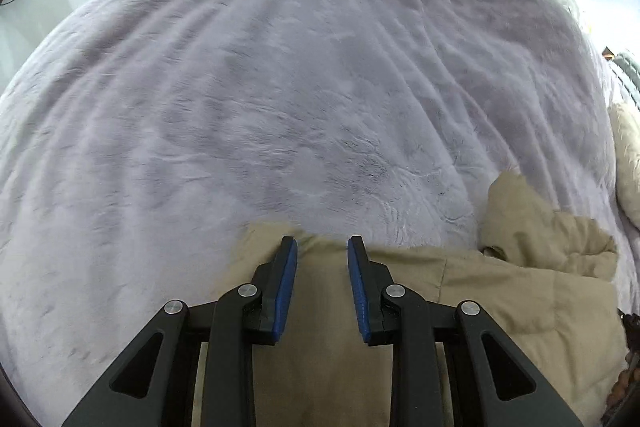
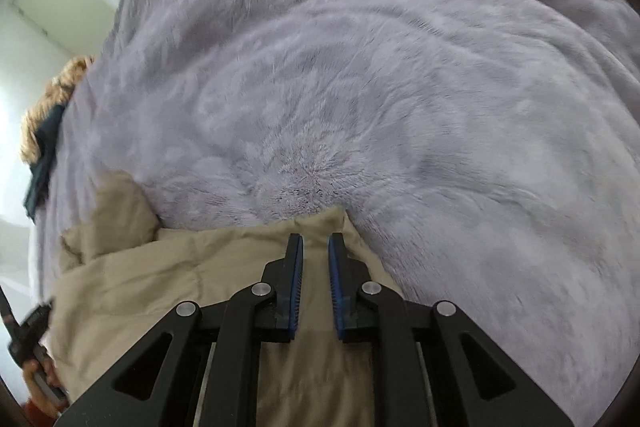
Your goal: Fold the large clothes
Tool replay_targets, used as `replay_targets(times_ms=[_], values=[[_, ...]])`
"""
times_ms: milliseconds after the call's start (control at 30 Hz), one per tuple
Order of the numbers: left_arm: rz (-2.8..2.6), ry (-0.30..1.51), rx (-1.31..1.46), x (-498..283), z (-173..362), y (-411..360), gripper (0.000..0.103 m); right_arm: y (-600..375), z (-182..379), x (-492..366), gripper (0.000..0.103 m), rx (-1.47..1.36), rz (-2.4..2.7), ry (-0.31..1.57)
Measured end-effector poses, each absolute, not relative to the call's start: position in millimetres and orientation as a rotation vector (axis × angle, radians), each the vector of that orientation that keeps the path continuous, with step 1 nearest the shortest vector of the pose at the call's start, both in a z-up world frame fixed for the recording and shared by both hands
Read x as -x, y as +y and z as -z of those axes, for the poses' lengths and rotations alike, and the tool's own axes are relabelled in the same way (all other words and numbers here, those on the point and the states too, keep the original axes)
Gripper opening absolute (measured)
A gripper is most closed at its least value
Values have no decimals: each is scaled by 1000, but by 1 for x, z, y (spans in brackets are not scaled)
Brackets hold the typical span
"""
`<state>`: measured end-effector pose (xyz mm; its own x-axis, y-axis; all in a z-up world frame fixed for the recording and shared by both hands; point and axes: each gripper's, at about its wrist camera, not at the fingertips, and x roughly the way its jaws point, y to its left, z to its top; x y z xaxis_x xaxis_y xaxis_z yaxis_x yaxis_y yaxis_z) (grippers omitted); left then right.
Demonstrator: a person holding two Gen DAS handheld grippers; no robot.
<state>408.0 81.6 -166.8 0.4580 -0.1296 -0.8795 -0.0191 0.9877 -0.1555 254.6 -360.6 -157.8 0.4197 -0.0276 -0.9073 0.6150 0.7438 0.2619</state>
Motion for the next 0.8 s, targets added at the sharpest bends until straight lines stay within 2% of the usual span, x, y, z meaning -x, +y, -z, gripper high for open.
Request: replay_targets(times_ms=[133,267,500,600,633,667,700,800], values=[[88,1082,119,-379,137,88,28,-353,133,-227,30,-665,437,1022],[118,1102,137,-343,119,91,28,-338,116,-201,31,-673,432,1010],[159,1168,78,-270,119,79,29,-312,99,-147,31,-721,436,1015],[193,1197,95,-241,122,74,31,-299,98,-125,36,-740,433,1024],[191,1209,111,-232,124,74,42,-296,98,-118,40,-748,434,1026],[181,1219,126,-225,124,74,77,-291,98,-110,42,-759,436,1030],[169,1219,147,-218,124,74,91,-288,98,-106,43,-767,437,1034],[179,1215,140,-197,122,70,91,-277,101,-86,43,-802,436,1051]])
